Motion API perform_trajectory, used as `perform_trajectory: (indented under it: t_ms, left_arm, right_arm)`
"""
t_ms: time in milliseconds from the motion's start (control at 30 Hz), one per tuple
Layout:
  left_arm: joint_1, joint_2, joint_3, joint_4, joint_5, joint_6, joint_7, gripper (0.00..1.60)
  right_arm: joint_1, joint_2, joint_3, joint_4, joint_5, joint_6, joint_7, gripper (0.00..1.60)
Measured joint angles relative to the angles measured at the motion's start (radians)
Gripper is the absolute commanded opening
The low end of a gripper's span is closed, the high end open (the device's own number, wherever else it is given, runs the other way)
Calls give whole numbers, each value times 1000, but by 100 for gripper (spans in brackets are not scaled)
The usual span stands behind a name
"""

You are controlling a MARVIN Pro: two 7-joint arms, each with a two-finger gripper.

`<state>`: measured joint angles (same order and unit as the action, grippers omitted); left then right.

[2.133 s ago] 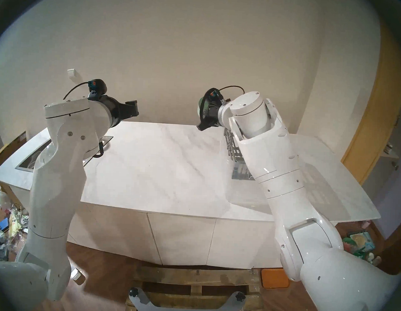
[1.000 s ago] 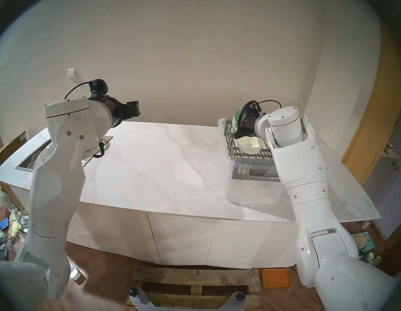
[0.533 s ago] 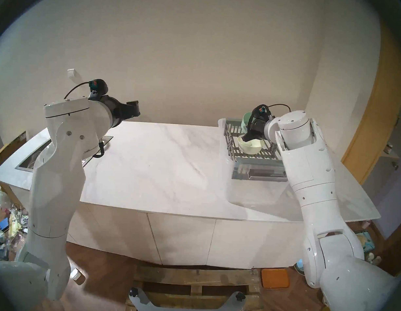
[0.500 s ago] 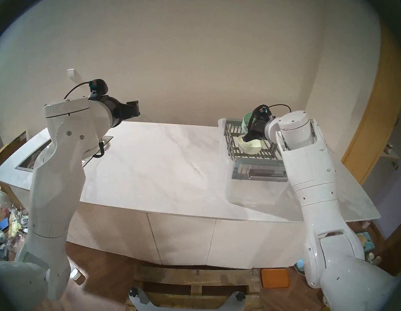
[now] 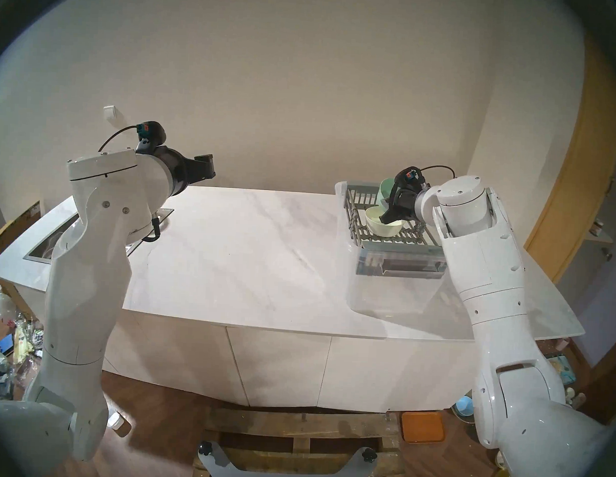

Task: Place the plate or bowl neatly into the plate slot of the drying rack

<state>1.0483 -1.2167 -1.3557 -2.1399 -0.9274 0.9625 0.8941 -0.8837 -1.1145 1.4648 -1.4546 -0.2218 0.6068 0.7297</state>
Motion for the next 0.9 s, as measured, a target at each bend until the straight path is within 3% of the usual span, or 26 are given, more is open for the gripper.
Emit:
perform_trajectory:
  t_ms: [233, 267, 300, 333, 367, 400, 900]
  left_arm:
    - [0, 0, 0, 0, 0, 0, 0, 160]
    - [0, 0, 0, 0, 0, 0, 0, 160]
    - [0, 0, 0, 0, 0, 0, 0, 160]
    - [0, 0, 0, 0, 0, 0, 0, 160]
    - [0, 0, 0, 0, 0, 0, 0, 160]
    - [0, 0, 0, 0, 1, 0, 0, 160]
    - [1, 0, -1, 0, 8, 0, 0, 160]
  right_arm:
    - [-3, -2, -2, -1, -1, -1, -1, 0]
    - [-3, -2, -3, 0, -1, -1, -2, 10]
    - [-2, -2, -4, 2, -2, -2, -2, 66]
    - [0, -2, -8, 6, -4, -3, -2, 91]
    - [1, -1, -10, 7, -4, -4, -2, 91]
    - [2, -1, -11, 8, -5, -5, -2, 160]
    - [17, -13, -21, 4, -4, -8, -14, 160]
